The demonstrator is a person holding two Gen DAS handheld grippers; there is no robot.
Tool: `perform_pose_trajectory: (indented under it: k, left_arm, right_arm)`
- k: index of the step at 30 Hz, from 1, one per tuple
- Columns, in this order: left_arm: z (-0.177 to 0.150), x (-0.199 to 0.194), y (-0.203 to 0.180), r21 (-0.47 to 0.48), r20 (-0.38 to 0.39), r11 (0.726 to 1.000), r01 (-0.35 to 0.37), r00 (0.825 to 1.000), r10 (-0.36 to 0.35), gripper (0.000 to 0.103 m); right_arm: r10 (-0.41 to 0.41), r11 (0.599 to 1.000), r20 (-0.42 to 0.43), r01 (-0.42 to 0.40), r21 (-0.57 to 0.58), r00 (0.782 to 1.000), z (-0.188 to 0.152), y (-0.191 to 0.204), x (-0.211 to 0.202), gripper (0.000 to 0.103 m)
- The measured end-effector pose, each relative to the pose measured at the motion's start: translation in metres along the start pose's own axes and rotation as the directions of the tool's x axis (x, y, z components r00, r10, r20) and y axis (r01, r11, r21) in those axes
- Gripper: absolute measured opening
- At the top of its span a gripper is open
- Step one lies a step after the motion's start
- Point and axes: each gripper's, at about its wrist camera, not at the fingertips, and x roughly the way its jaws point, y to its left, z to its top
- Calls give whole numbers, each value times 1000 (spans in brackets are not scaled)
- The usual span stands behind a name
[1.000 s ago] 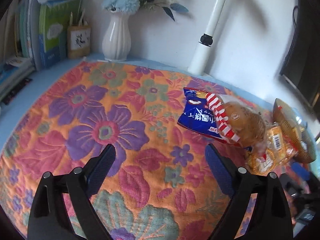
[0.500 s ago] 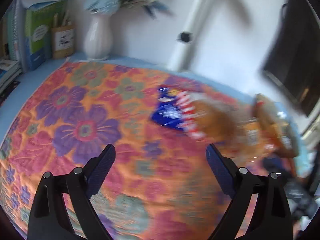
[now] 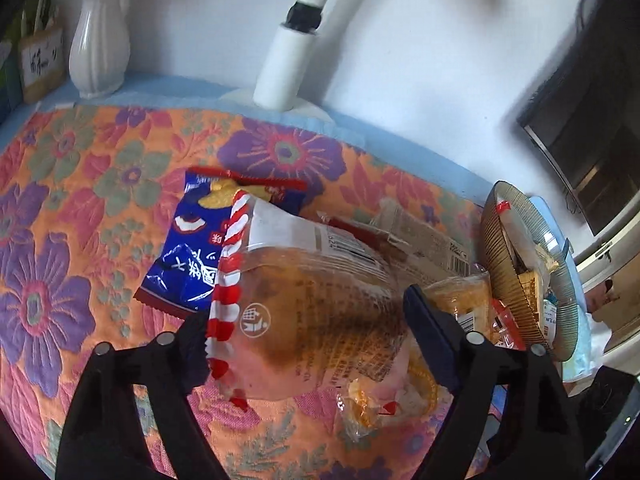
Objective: Organize snacks
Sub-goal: 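Grasp red-white striped bread bag with left tool and lift it, then lift striped bread bag with left tool while right tool grasps orange-label cracker bag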
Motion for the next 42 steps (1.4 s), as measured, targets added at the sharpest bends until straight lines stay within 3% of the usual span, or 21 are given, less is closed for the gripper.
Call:
perform_pose_trajectory:
  k: [4,11,17,20,22,24,26,28,31,34,37,39,42]
  left_arm:
    - [-7,-14,6,12,16,1000,19,1000,-19,66]
    - [-35,-72,44,-1,126,1000,-11,992,11,65]
    - [-67,-75,83,-59,47,998,-4,999,7,70]
    - [-85,-81,96,-95,-9,993,77,997,-78,71]
    - [-96,-92,93,-77,-36,986,146,988,-149,71]
    - [-106,-105,86,-47,-44,981,188,981,-190,71]
    - [-111,-120,88,-61,8,984,169,986,-169,71]
    - [-112,-132,100,-123,81,986,108,992,-98,71]
    - [-101,-143,118,-190,180,982,5,983,30,71]
    - [-87,-138,123,-183,208,983,-19,977,57,71]
    - [-76,-115,117,-117,176,993,-26,983,46,71]
    - [-75,-96,106,-33,142,999,-24,990,29,71]
    - [-87,-94,86,69,179,997,-46,983,33,71]
  right_arm:
    - [26,999,-14,-27,-36,1000,-1,6,1,100]
    - [20,990,-25,-23,-136,999,-4,27,3,100]
    - [-24,978,-26,18,-208,999,-9,41,8,100]
    - [-33,975,-33,25,-220,999,-9,43,9,91]
    - [-45,976,-56,32,-216,997,-9,42,14,88]
    - [-46,977,-87,26,-212,995,-8,42,21,78]
    - [-52,975,-115,26,-219,992,-9,43,27,63]
    - [-73,970,-127,41,-238,989,-11,46,30,61]
    - [-94,957,-117,58,-283,989,-14,54,30,61]
    - [-116,948,-119,74,-309,986,-17,58,32,61]
    - [-126,949,-113,86,-305,986,-17,57,31,62]
    - [-124,955,-107,89,-282,987,-13,53,29,69]
    - [-78,970,-114,49,-237,990,-10,44,26,69]
